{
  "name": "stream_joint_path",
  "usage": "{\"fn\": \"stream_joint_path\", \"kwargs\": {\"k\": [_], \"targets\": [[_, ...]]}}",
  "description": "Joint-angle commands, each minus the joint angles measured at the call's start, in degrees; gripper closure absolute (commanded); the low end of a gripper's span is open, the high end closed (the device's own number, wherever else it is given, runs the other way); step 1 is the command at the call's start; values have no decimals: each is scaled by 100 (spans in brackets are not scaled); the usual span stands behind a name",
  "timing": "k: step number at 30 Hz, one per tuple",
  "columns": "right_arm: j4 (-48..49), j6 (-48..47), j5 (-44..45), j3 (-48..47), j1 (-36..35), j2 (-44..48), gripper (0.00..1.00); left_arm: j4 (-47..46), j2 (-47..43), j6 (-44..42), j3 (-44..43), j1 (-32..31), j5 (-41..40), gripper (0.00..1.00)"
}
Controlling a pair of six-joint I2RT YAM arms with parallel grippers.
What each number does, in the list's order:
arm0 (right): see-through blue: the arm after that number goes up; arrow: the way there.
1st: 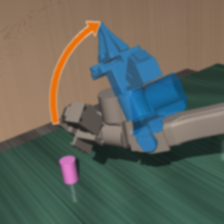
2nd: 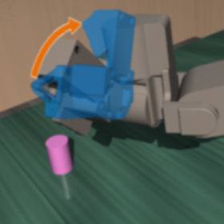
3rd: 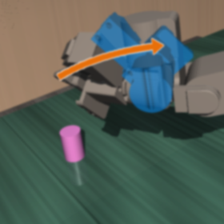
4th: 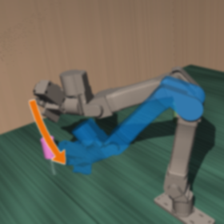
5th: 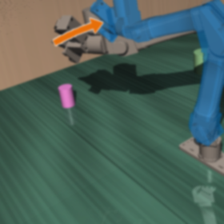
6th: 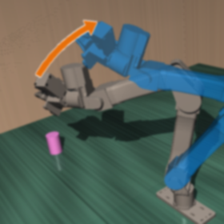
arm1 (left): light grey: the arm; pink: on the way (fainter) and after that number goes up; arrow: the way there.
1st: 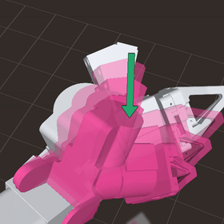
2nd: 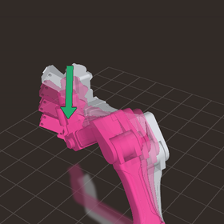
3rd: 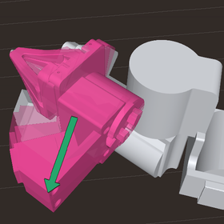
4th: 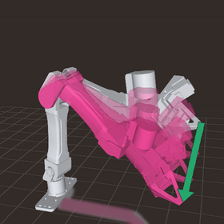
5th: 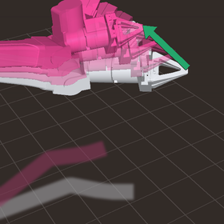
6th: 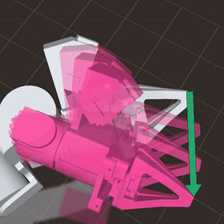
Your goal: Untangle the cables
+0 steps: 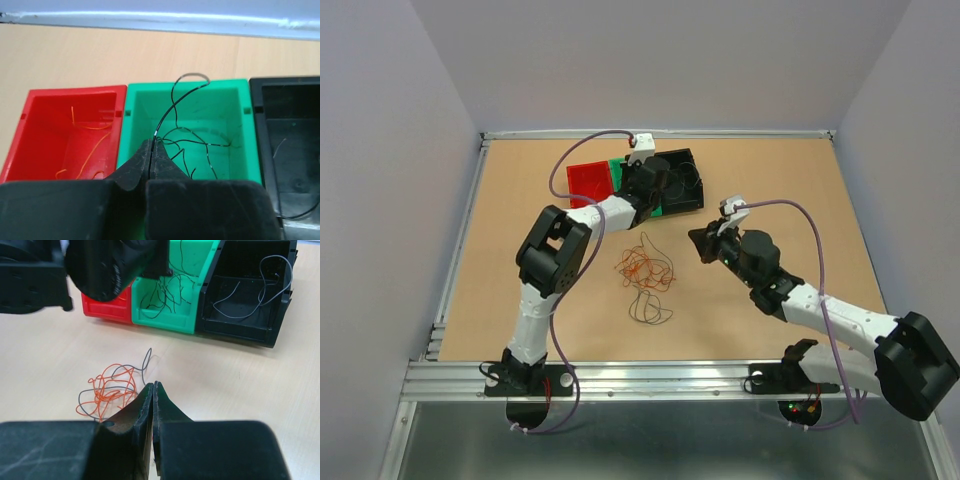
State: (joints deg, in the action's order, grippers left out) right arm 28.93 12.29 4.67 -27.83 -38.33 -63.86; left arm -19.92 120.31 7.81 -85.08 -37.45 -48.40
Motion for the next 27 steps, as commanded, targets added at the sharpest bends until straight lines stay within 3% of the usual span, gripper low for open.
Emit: {"fn": "stream_joint_path", "kwargs": {"k": [1,9,16,22,27], "targets": [[192,45,-1,-407,9,22,94,453,290,89,-430,-25,-3,100],[192,89,17,-345,18,136,94,1288,739,352,-1072,-8,533,100],[192,142,61,-346,27,128,95,1675,932,361,-1300,133,1376,100],[192,150,105,-284,36,233,95,2528,1196,704,-1574,361,2431,100],[201,159,87,-249,36,321,95,2502,1249,713,-1459,440,2467,100]]}}
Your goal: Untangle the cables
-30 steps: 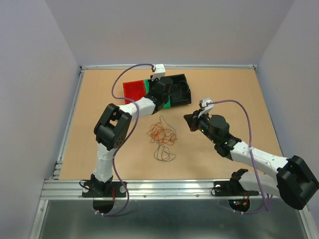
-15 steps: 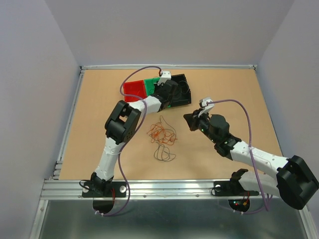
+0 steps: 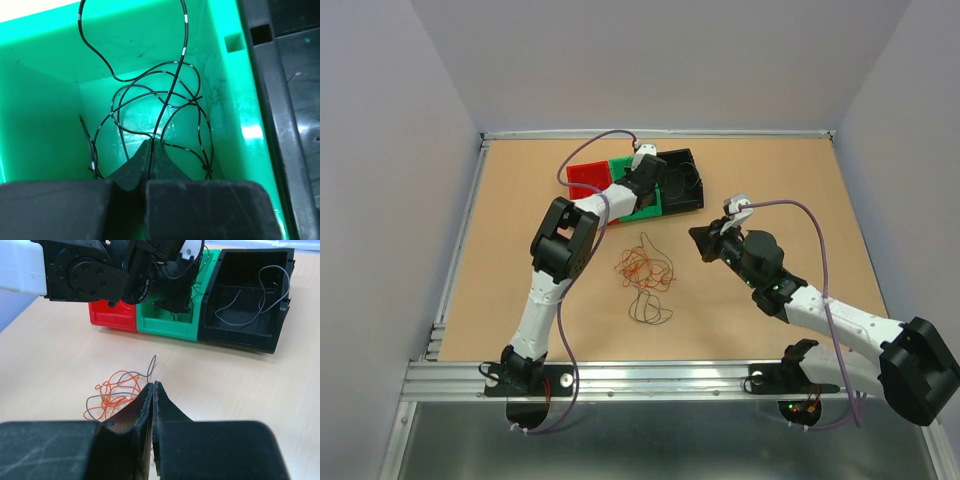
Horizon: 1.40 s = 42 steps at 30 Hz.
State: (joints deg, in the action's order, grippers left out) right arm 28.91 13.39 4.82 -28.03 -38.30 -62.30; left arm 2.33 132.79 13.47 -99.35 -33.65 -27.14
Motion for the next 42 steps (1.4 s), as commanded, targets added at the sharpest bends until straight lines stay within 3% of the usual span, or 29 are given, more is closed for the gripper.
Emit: {"fn": "stream_joint_path", "kwargs": {"k": [1,7,11,20,26,33,42], "targets": [[203,41,72,-229,34,166,95,286,27,155,-49,95,401,100],[194,32,98,-229,34,148,95,304,54,129,-164,192,412,93],[194,24,89,-229,42,157,95,-29,-541,103,247,192,349,78],[194,24,89,-229,42,175,95,-206,-1352,33,785,166,393,62],[194,15,81,-211,51,183,95,-575,-1747,-108,1093,139,358,59],[203,24,63,-212,60,175,95,-707,-2143,-196,1339,113,279,34],[203,41,-42,-404,60,-185,91,-988,-2758,-486,1822,104,270,33]]}}
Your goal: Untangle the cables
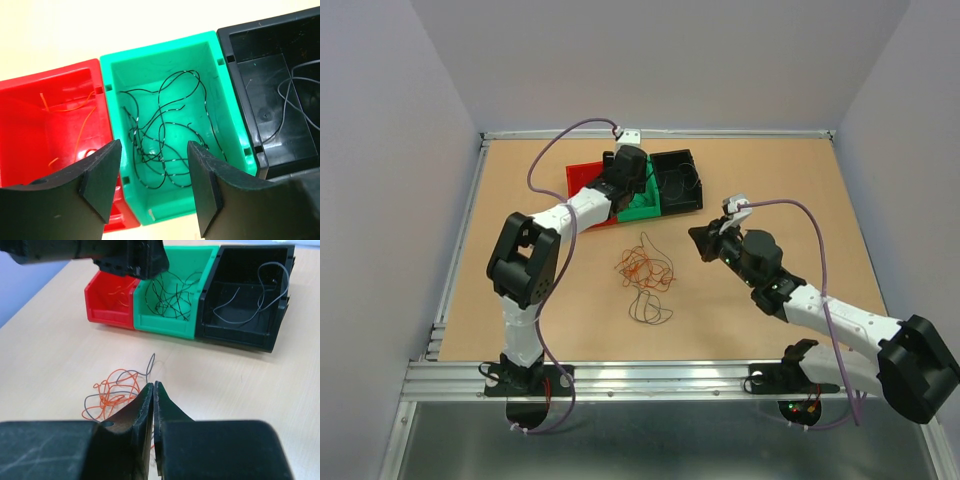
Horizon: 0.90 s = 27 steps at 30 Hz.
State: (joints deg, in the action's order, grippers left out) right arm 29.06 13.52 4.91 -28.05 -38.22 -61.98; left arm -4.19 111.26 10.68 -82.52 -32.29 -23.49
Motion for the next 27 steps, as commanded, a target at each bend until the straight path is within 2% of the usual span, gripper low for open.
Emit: {"fn": "stream_joint_path", "kwargs": {"k": [1,5,7,9,10,11,12,14,17,21,27], "targets": [[205,19,-60,-429,51,-279,90,-459,-693,-285,296,-40,-34,32],[223,11,-182,-543,60,-508,88,-1134,-1325,-1039,1077,-40,291,28],[206,-42,-366,-587,60,-543,86,-1286,-1817,-1854,1413,-49,824,21],[-188,-112,-797,-683,51,-561,75,-1234,-2335,-2366,1940,-40,1501,14],[-355,-182,-894,-814,60,-570,72,-1199,-2520,-2708,2142,-49,2201,7],[-644,-209,-1043,-842,60,-561,64,-1120,-2826,-2833,2509,-66,2565,6],[-769,-270,-1149,-877,60,-561,61,-1085,-2951,-2965,2687,-93,3047,4],[-1172,-341,-1386,-982,51,-631,52,-901,-3136,-3412,2933,-207,3358,4],[-1586,-446,-1712,-1088,51,-737,44,-689,-3269,-3721,3347,-426,3570,5],[-1614,-508,-1642,-1219,60,-1008,46,-653,-3067,-3863,3462,-524,3386,12],[-1614,-675,-1818,-1694,60,-1843,51,-943,-3233,-3696,3576,-506,3149,14]]}}
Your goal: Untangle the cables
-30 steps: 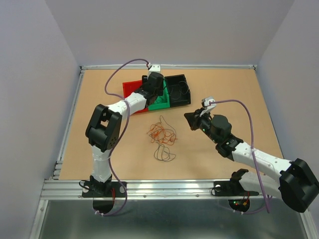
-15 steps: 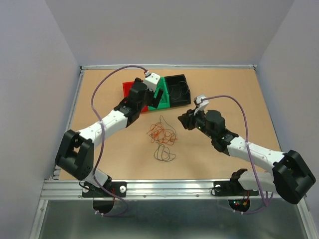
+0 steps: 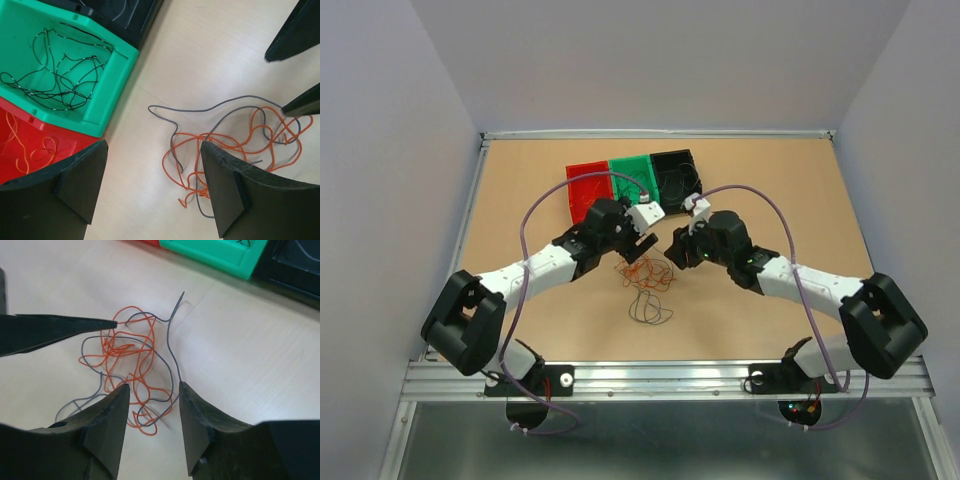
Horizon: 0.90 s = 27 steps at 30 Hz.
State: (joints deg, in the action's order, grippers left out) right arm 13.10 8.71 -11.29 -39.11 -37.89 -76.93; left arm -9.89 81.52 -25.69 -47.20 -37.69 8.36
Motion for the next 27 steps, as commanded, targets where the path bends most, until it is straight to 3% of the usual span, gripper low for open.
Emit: {"fn": "stream_joint_path", "kwargs": {"k": [1,4,10,19,23,24,27], "targets": [[-18,-212,-172,-771,27,-645,52,-434,-302,28,62,43,-210,16],[-1,-247,-154,-1132,27,-1182,53,-715,-399,283,114,270,-300,19],[8,-326,-189,-1713,27,-2018,53,-1076,-663,758,167,1228,464,15],[-308,-458,-338,-2232,18,-2696,56,-1296,-830,759,334,1370,685,15],[-475,-633,-637,-2206,27,-2670,80,-1296,-760,724,325,1370,693,15],[-493,-677,-733,-2188,27,-2644,100,-1296,-769,724,325,1370,719,15],[-467,-818,-1084,-1961,27,-2223,99,-1296,-839,689,360,1370,912,15]]}}
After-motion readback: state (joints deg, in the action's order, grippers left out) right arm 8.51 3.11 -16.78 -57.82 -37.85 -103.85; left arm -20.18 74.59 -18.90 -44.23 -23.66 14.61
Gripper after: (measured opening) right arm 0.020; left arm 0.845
